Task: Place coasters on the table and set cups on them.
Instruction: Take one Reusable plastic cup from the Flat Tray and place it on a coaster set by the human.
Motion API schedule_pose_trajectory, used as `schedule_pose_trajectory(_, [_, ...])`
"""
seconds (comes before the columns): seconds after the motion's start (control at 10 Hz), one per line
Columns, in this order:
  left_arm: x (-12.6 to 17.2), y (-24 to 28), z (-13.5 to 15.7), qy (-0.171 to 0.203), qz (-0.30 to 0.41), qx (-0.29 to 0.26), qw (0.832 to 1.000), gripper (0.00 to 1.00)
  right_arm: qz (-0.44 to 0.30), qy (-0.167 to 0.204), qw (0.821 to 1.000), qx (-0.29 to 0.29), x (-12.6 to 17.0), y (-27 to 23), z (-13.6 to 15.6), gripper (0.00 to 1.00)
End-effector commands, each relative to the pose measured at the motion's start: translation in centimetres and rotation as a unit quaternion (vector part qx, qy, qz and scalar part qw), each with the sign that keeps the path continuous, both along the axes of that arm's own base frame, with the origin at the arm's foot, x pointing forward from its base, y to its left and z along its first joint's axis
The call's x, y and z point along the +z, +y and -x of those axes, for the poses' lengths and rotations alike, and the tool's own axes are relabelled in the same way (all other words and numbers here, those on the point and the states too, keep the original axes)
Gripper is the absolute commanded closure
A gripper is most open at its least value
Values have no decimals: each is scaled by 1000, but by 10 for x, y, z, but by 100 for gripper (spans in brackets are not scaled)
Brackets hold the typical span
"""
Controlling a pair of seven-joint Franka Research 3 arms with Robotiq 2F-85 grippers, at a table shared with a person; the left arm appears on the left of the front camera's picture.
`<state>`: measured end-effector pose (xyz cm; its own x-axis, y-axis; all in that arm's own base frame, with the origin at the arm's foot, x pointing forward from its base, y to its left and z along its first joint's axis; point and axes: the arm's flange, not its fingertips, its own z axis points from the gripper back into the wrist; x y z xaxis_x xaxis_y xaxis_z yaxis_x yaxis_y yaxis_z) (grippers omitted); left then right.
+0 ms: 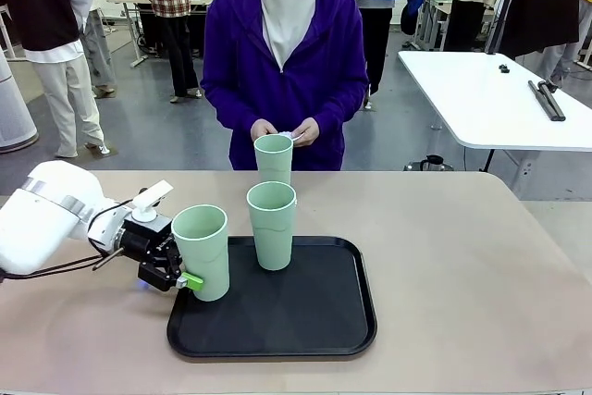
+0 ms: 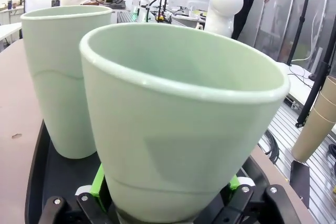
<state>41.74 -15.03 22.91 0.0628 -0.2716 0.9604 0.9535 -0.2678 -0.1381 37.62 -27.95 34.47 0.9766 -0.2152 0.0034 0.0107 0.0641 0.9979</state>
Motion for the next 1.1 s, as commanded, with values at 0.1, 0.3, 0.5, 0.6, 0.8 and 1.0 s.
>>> schedule_pose_trajectory(0.1, [-3, -15, 1, -25, 27, -9, 999, 0, -2, 0, 1000, 1, 1, 0, 0, 0])
schedule_pose_trajectory(0.3, [-1, -17, 0, -34, 31, -11, 999, 59, -2, 0, 1000, 1, 1, 0, 0, 0])
schedule_pose_trajectory(0.5, [0, -14, 1, -33, 29, -16, 999, 100, -2, 0, 1000, 1, 1, 0, 0, 0])
schedule_pose_trajectory(0.6, [3, -12, 2, -34, 29, -15, 999, 64, -2, 0, 1000, 1, 1, 0, 0, 0])
schedule_pose_trajectory(0.8, [10, -8, 4, -31, 29, -2, 999, 100, -2, 0, 1000, 1, 1, 0, 0, 0])
schedule_pose_trajectory(1.0, [60, -9, 14, -27, 48, 38, 998, 100, -2, 0, 1000, 1, 1, 0, 0, 0])
